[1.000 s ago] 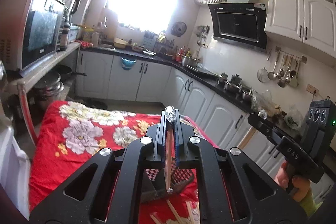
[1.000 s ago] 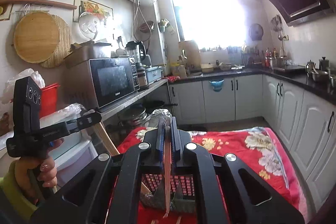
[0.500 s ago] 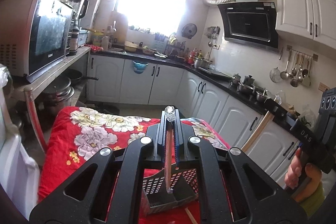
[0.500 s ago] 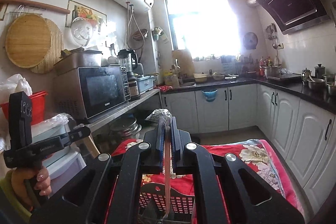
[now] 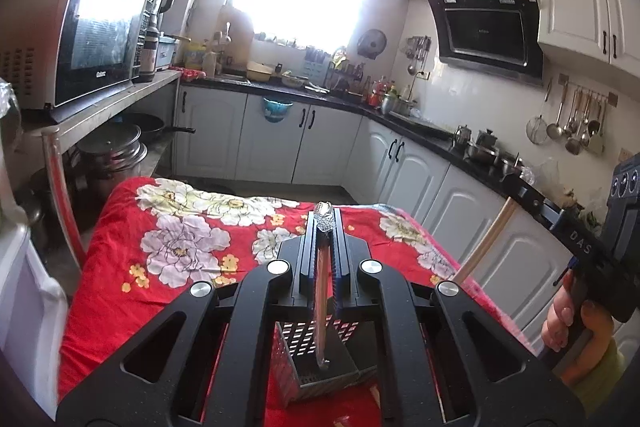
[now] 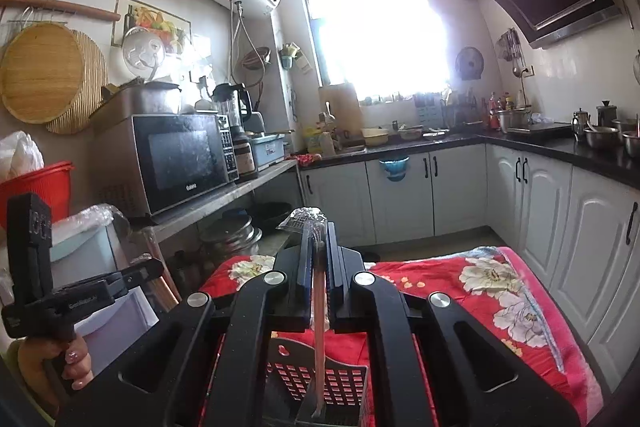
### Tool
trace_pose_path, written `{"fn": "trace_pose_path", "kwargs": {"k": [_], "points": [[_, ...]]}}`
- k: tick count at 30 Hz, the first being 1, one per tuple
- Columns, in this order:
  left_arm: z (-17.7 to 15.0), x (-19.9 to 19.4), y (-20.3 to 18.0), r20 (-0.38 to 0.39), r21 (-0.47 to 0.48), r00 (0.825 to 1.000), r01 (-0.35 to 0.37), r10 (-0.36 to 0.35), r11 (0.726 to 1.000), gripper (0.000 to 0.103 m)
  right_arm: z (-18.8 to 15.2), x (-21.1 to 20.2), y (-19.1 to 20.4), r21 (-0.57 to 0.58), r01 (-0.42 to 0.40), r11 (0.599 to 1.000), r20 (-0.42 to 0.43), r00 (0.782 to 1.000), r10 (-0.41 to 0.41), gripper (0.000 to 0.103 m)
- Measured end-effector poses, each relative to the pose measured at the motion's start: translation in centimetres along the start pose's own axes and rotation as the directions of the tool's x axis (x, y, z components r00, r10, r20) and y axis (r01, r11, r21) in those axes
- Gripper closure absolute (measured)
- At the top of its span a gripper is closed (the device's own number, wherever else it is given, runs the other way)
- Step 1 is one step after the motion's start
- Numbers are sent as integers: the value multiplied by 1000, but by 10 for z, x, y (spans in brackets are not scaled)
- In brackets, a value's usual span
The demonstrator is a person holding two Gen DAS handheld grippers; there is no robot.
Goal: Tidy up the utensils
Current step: 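Lift the left tool's chopstick over the grey caddy while the right tool carries its own, then open the left tool to drop its chopstick into the caddy while the right tool releases its own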
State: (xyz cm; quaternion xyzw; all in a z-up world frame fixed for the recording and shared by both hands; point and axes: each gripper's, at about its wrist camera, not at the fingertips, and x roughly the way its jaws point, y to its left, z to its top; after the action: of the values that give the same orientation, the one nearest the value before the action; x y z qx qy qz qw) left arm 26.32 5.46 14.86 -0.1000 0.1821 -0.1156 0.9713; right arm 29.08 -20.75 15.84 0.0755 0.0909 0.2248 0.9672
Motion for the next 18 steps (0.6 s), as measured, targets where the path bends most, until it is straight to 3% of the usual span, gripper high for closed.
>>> {"fn": "trace_pose_path", "kwargs": {"k": [18], "points": [[-40,19,-10,-16,40,1000,-11,11,999,100,-54,22,-3,25,14,1000,-38,999,-13,97]]}}
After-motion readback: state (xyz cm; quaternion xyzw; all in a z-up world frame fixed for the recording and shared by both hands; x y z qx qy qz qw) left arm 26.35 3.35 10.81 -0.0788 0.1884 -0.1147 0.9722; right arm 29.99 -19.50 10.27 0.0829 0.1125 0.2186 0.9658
